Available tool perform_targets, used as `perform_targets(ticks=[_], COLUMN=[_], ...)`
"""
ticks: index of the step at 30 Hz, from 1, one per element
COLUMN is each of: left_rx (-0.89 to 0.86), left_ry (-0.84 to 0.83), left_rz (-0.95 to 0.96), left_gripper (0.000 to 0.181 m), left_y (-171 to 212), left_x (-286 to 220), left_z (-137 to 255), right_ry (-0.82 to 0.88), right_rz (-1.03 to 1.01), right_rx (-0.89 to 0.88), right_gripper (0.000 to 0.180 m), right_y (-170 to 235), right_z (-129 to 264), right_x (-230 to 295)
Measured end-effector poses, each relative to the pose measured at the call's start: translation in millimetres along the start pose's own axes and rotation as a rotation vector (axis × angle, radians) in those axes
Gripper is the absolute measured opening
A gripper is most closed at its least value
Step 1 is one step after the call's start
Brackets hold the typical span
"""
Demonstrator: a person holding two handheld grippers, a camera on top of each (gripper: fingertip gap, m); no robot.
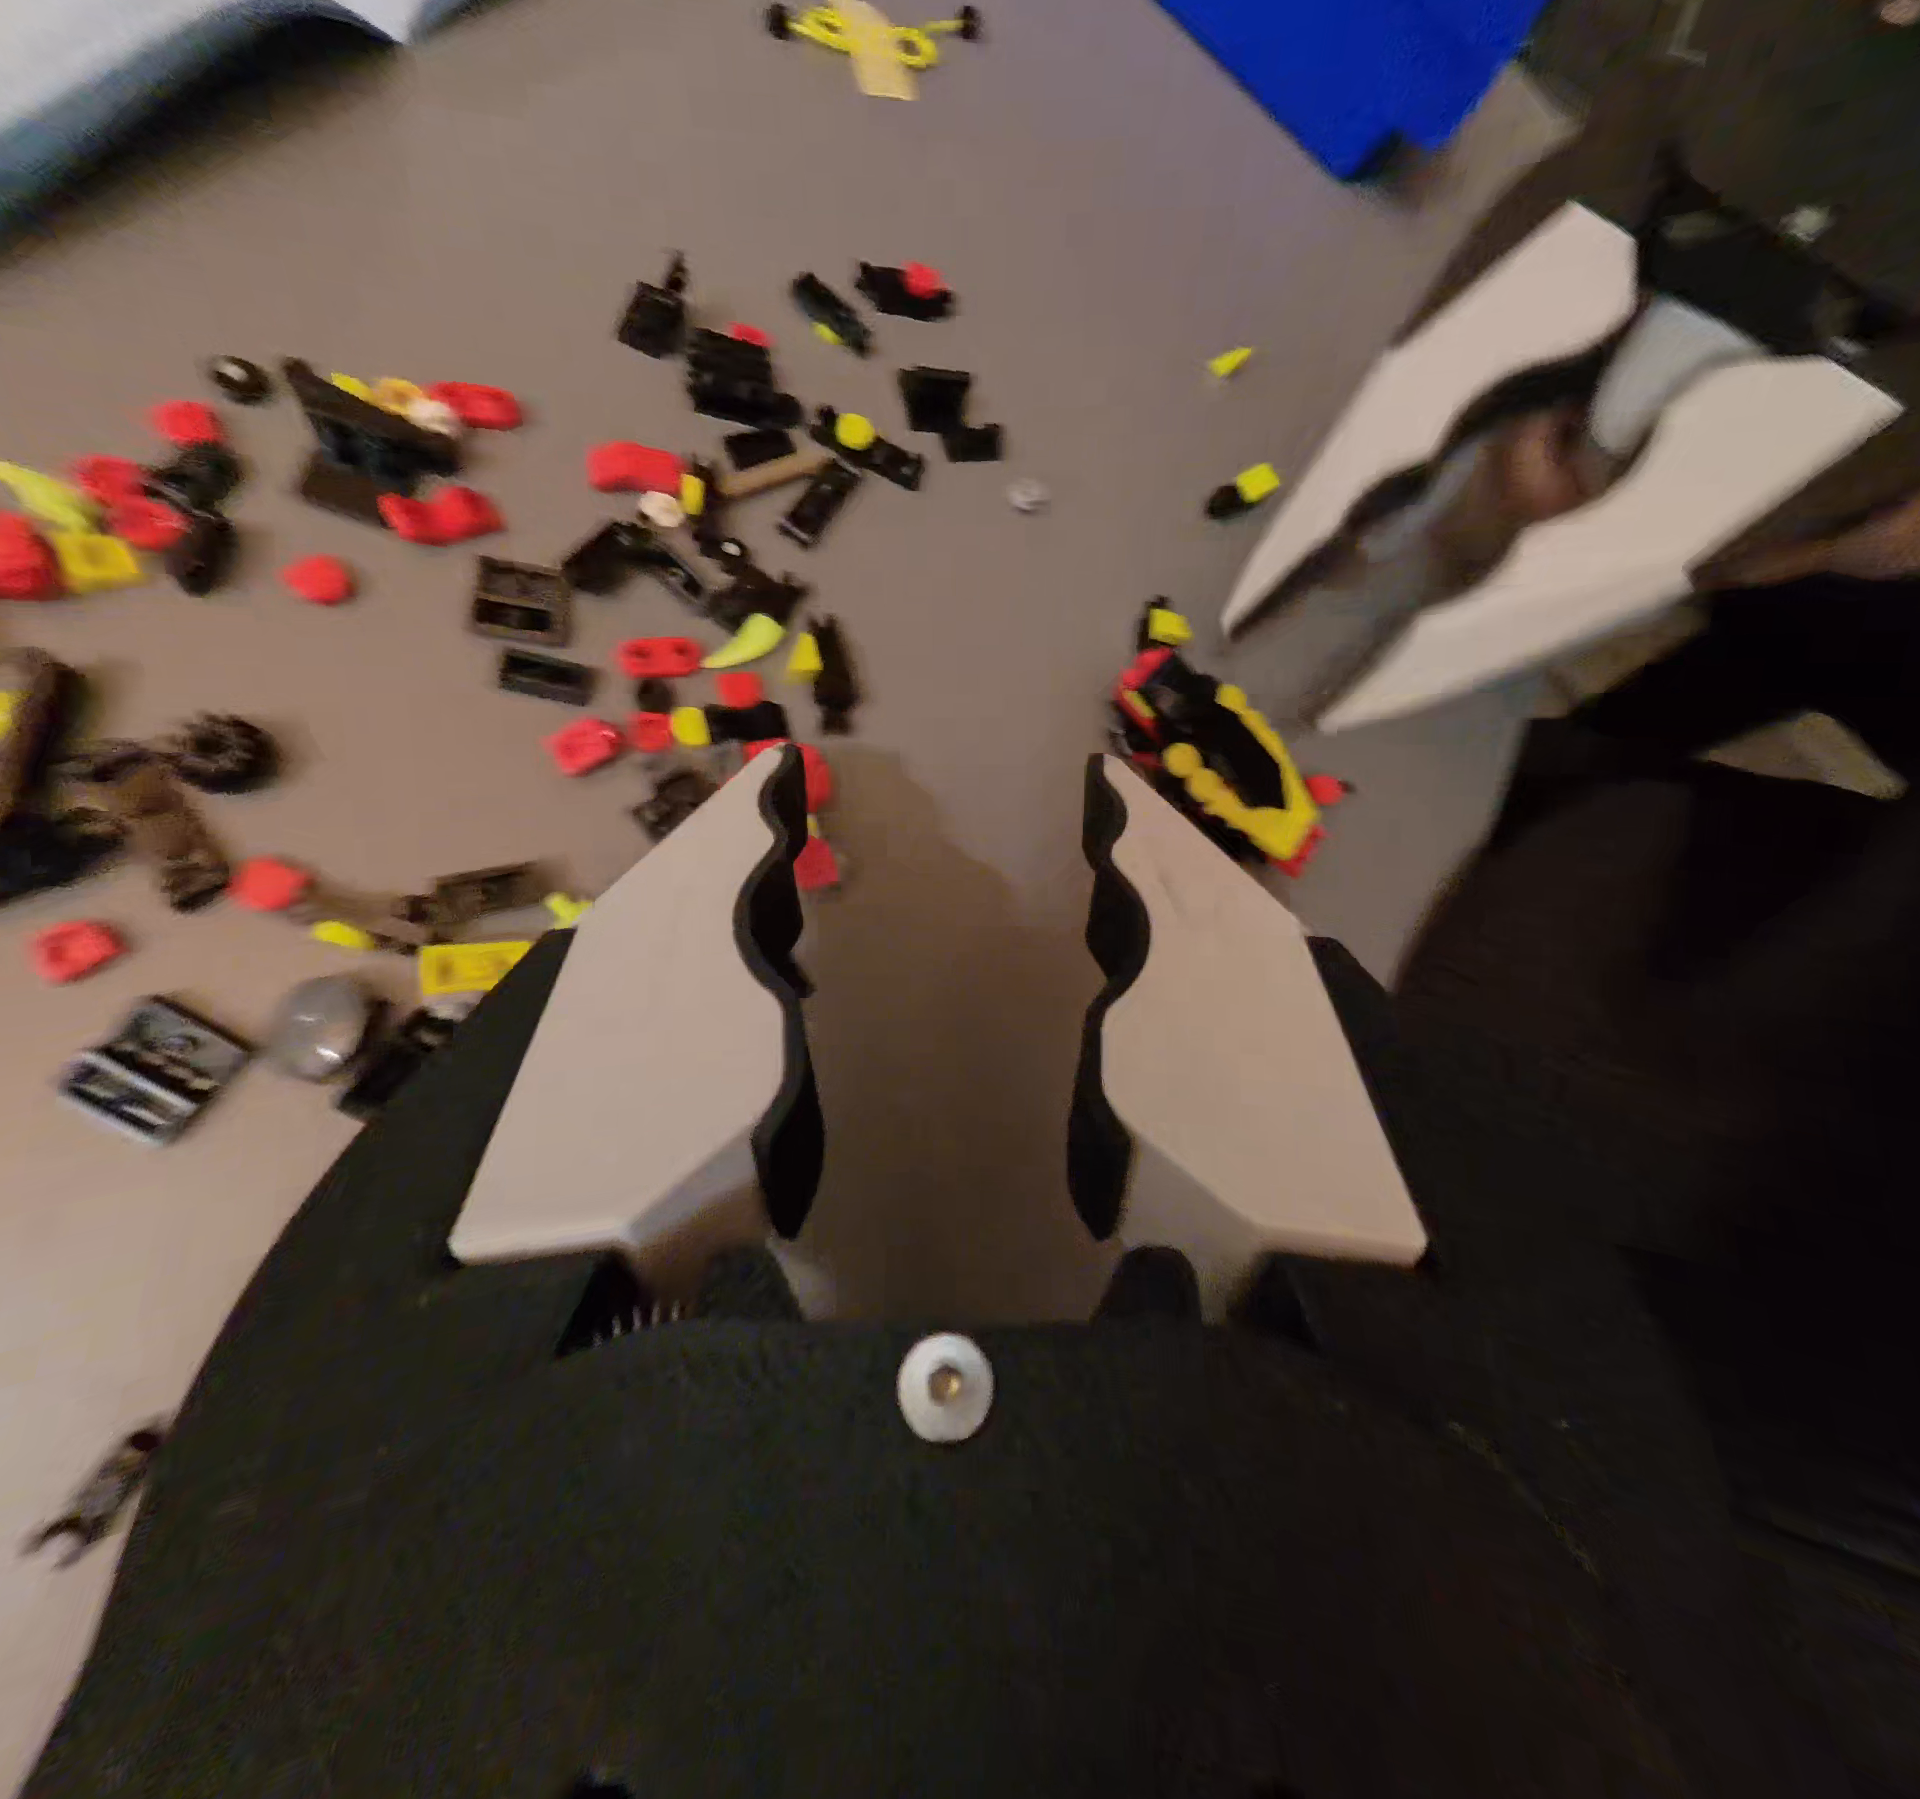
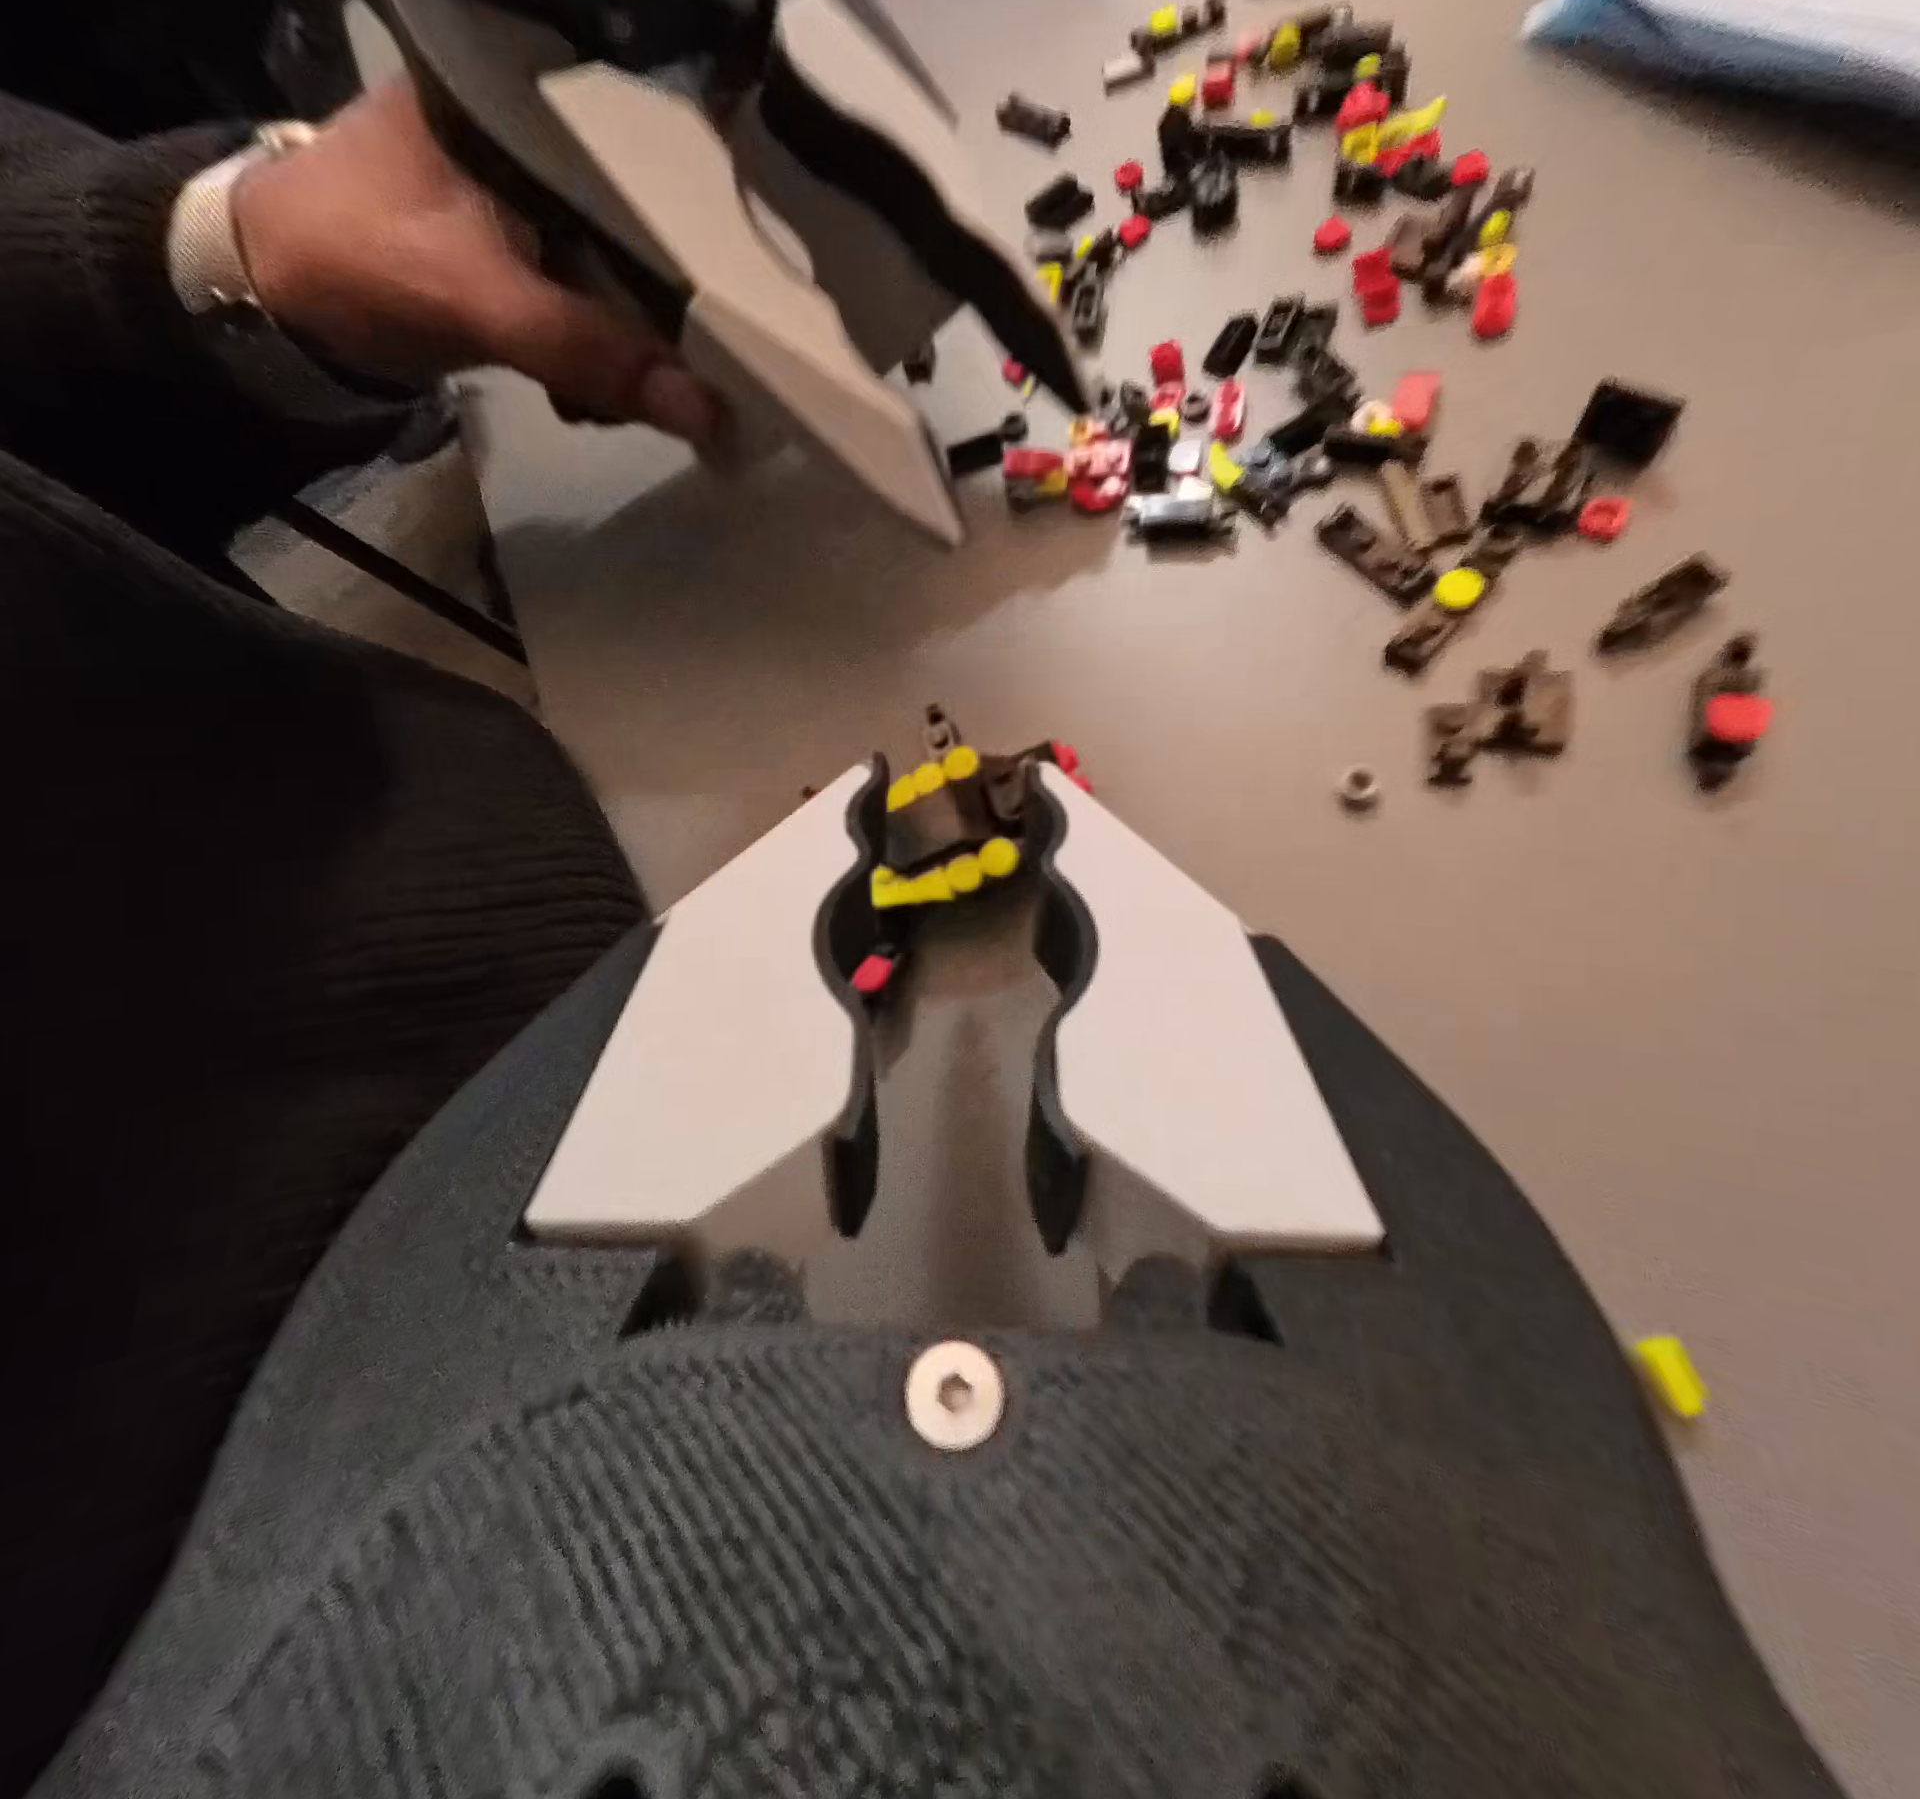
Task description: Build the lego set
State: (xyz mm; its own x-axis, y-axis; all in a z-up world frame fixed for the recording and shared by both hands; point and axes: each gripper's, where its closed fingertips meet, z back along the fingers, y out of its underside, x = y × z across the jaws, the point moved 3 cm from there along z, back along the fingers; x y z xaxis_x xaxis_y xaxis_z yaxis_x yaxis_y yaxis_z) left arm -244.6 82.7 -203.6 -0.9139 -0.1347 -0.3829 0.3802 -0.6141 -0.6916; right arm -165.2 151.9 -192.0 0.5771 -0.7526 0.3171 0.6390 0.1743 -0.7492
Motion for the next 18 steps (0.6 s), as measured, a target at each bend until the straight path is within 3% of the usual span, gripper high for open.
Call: perform_targets(ticks=[5,9,13,18], left_rx=[0.082,0.172,0.206,0.214], left_ry=[-0.121,-0.2,-0.168,-0.155], left_rz=[-0.157,-0.227,-0.229,-0.281], left_gripper=[0.044,0.037,0.018,0.009], left_y=[-11,-8,-1,0], left_x=[9,18,13,6], left_z=[-19,-30,-32,-36], right_ry=[0.085,0.137,0.155,0.145], right_rz=[0.006,0.096,0.144,0.156], right_rx=[0.05,0.075,0.095,0.097], right_gripper=[0.04,0.034,0.038,0.038], right_y=[16,17,19,20], right_z=[-11,-14,-12,-8], right_x=[10,9,4,-1])
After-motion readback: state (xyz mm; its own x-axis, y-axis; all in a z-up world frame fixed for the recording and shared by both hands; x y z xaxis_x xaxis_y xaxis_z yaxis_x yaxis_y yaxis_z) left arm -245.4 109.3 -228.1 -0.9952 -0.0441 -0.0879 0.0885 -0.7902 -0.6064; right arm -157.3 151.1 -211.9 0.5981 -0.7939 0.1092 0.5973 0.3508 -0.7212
